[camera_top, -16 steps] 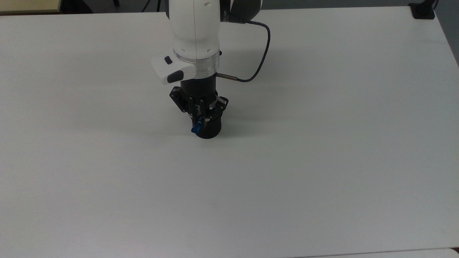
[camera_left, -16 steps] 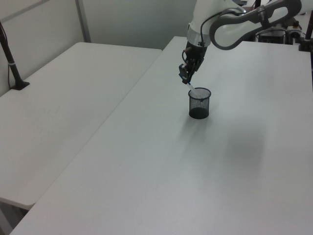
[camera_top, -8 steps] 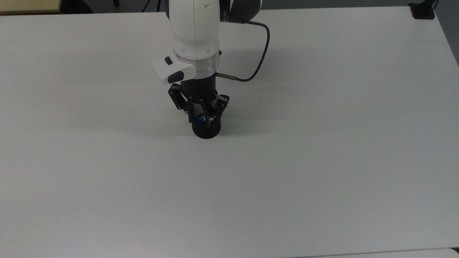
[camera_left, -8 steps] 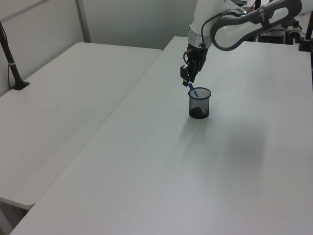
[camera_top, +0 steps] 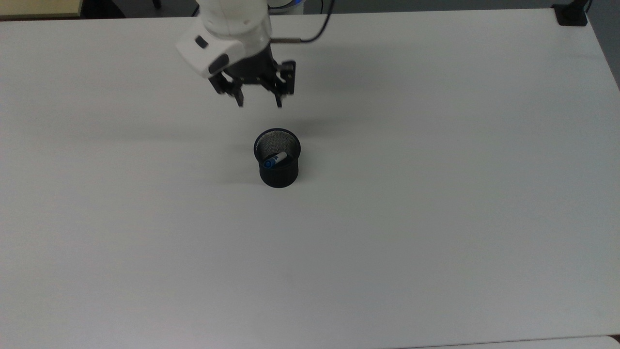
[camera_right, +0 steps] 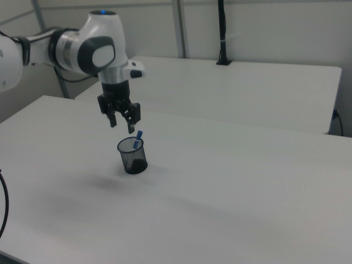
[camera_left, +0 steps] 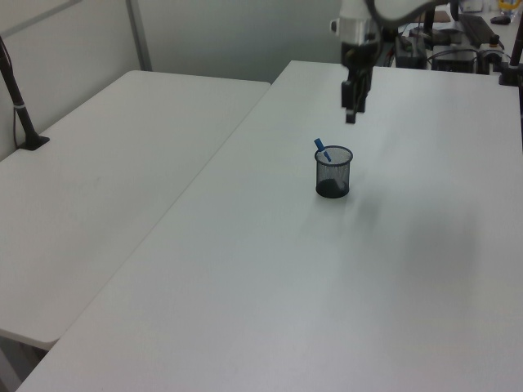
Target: Insert the marker
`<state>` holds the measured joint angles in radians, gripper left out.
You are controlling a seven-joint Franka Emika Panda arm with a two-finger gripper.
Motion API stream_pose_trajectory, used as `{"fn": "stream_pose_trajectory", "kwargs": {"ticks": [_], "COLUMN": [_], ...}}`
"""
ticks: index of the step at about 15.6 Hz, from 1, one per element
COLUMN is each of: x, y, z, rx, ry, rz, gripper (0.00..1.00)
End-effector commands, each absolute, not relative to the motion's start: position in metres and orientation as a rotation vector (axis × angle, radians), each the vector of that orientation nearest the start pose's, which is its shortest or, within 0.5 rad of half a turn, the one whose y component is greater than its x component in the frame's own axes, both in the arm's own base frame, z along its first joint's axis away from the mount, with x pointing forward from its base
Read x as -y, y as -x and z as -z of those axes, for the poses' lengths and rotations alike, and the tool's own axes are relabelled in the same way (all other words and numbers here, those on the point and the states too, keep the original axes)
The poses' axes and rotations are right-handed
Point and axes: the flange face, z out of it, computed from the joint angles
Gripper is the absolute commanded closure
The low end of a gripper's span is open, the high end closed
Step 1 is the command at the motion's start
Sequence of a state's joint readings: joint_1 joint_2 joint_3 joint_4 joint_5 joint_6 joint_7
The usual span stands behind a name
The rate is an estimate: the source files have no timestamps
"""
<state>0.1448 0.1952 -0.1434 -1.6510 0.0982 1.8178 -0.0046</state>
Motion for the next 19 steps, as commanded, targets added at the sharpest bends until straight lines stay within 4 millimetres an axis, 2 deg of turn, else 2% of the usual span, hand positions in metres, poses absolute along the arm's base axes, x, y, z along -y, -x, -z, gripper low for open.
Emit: {"fn": "stream_pose_trajectory", "kwargs": {"ticks": [1, 3, 8, 10, 19], "x": [0.004, 0.011, 0.047, 0.050, 0.044], "y": [-0.602, -0.591, -0.554, -0.546, -0.549], "z": [-0.538, -0.559, -0.610, -0.614, -0.611], "rx": [0.039, 0.044, -0.081, -0.120, -0.153], "ry": [3.056, 3.096, 3.097, 3.093, 3.108], "rz": [-0.096, -0.073, -0.045, -0.072, -0.075], "gripper": [0.00, 0.00, 0.00, 0.00, 0.00]}}
